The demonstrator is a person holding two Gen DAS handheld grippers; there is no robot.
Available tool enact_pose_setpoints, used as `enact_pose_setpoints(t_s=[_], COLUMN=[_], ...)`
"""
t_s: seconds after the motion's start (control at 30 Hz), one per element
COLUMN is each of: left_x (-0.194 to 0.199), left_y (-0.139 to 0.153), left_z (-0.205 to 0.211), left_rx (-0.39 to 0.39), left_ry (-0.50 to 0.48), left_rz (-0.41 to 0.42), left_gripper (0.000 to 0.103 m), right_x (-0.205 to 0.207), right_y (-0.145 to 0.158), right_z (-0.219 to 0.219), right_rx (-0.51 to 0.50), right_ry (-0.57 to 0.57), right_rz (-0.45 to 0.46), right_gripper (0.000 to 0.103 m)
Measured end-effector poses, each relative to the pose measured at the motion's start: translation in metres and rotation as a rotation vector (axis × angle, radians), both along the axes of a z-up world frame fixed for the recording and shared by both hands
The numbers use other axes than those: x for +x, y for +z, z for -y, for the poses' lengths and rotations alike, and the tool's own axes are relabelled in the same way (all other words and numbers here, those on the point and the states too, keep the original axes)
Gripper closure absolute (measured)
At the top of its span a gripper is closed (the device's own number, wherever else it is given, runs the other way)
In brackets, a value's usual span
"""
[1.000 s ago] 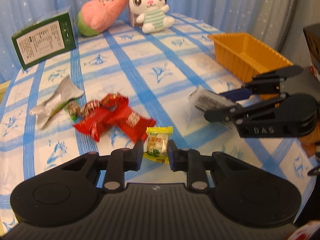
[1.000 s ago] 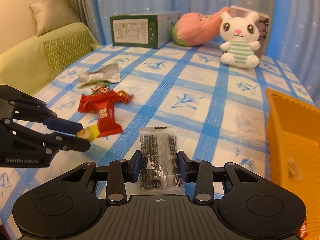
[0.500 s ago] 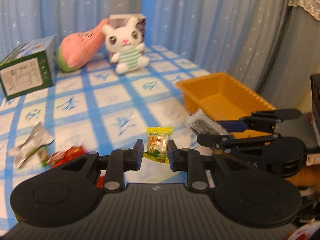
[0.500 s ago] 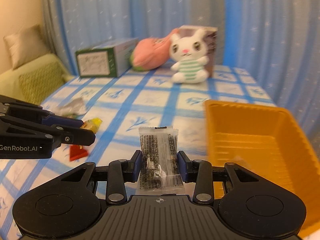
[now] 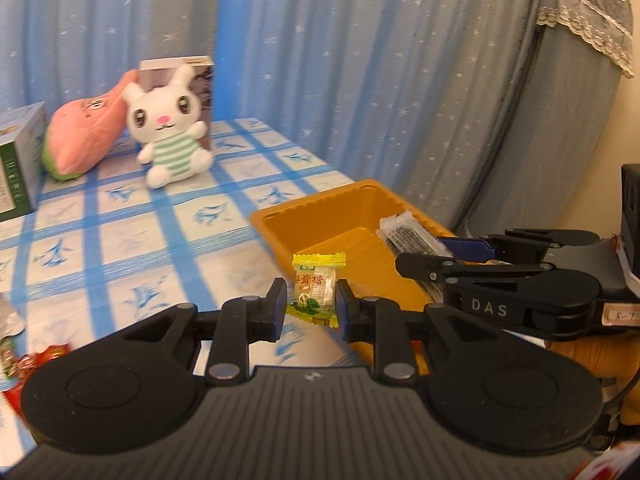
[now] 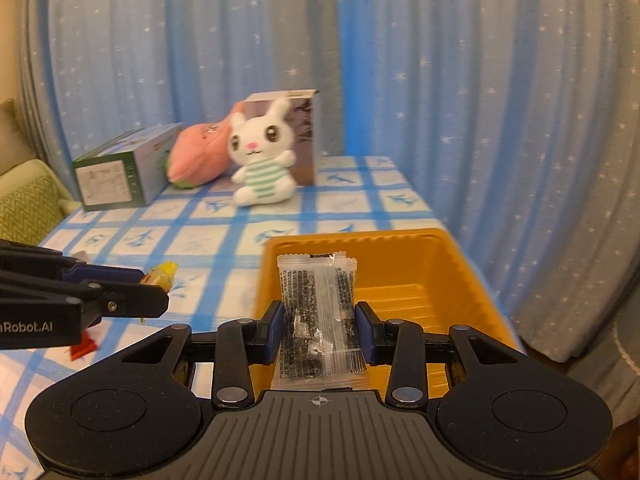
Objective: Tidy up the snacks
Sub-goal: 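Carry both snacks over the orange tray and open both grippers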
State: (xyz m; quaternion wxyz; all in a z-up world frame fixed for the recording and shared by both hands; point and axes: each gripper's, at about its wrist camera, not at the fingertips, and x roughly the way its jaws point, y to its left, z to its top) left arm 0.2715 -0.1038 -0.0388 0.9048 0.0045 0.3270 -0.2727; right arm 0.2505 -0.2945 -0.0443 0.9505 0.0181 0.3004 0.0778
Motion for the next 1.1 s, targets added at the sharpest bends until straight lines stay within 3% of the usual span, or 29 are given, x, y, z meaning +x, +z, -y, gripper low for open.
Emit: enact_pose_setpoints(t_s=[0.17,0.7,0.73,0.8,1.1], left_x=[0.001,0.014,0.015,0.017,0.016], left_y=[0.0,-0.022,-0.024,-0.029,-0.028], left_z=[0.023,0.069,0.071,0.073,0.064], left_rx=[-0.011,-0.005,-0.009,-0.015,0.026], left_ry=[-0.031,-0.08,-0.078,-0.072,-0.044], left_rz=[0.005,-0.029,-0.031,-0.046,-0.039], left_gripper=[0.08,0.08,0.079,0.068,0.068], right_x=[-0.001,-0.001,0.0,0.001,0.003], right_y=[0.001,-0.013,-0.014,-0.014,-0.015], right_z=[0.027,0.075,0.076,0.077,0.078], right_rx=[-0.021,0.068,0.072,0.077,0.104], right_ry=[-0.033,-0.127,-0.128,-0.127,-0.134], right_rz=[-0.004,-0.071,-0.073,-0.077,-0.085], right_gripper=[0.064,0.064,0.064,0.064,0.064])
